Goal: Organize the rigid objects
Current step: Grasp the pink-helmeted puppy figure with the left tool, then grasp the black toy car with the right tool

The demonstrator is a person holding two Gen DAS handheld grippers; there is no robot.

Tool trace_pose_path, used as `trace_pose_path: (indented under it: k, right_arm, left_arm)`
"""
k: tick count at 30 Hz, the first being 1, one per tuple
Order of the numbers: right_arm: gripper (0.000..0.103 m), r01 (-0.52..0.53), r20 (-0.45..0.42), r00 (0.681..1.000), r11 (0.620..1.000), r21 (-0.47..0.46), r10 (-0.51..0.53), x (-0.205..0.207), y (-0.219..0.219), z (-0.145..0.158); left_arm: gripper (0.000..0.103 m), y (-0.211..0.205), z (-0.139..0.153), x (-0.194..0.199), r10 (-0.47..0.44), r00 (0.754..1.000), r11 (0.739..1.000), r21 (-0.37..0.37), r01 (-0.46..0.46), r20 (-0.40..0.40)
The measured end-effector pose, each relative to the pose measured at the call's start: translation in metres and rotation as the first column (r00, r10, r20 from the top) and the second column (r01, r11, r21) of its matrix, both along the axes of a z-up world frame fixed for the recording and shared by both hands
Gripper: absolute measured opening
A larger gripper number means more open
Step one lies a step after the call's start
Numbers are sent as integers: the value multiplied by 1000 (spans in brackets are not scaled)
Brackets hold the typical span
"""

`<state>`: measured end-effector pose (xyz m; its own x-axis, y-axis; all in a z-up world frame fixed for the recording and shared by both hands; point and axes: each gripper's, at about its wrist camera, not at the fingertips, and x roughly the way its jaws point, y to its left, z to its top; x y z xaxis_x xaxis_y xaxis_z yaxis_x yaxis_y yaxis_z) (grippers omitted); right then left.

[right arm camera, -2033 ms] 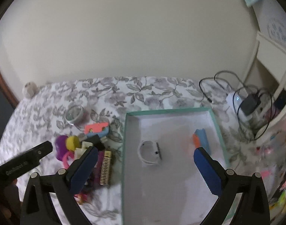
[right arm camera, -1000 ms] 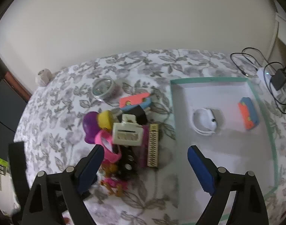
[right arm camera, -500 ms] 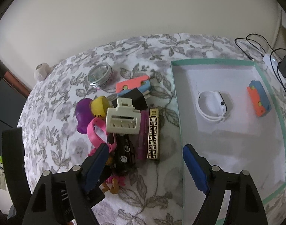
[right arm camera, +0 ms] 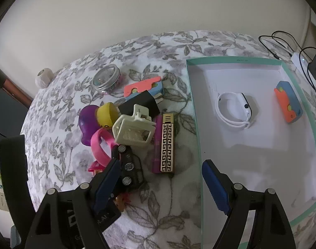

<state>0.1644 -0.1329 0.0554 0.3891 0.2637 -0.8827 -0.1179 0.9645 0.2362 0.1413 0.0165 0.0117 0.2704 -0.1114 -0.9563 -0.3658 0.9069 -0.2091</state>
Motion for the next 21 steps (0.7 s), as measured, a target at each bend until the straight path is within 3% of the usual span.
trace_pose_path:
  k: [5, 8, 13, 21]
  right_arm:
    - [82, -9, 0, 1000, 1000, 9, 9, -1, 1, 0]
    - [72, -22, -6, 1000, 1000, 21, 22, -1, 3, -1]
    - [55, -56, -15, 998, 997, 42, 57, -2, 10, -3]
    - [46, -138, -2, 990, 990, 29, 138, -6, 27, -2]
  left_arm:
    - [52, 10, 6, -5, 3, 1000, 999, 39, -3, -3]
    - [51, 18, 9, -7, 28, 1000, 996, 81, -28, -4]
    - [49, 42, 11, -15, 110, 994, 992, 59, -110, 1]
    - [46, 62, 12, -19, 202, 979, 979, 34, -202, 10]
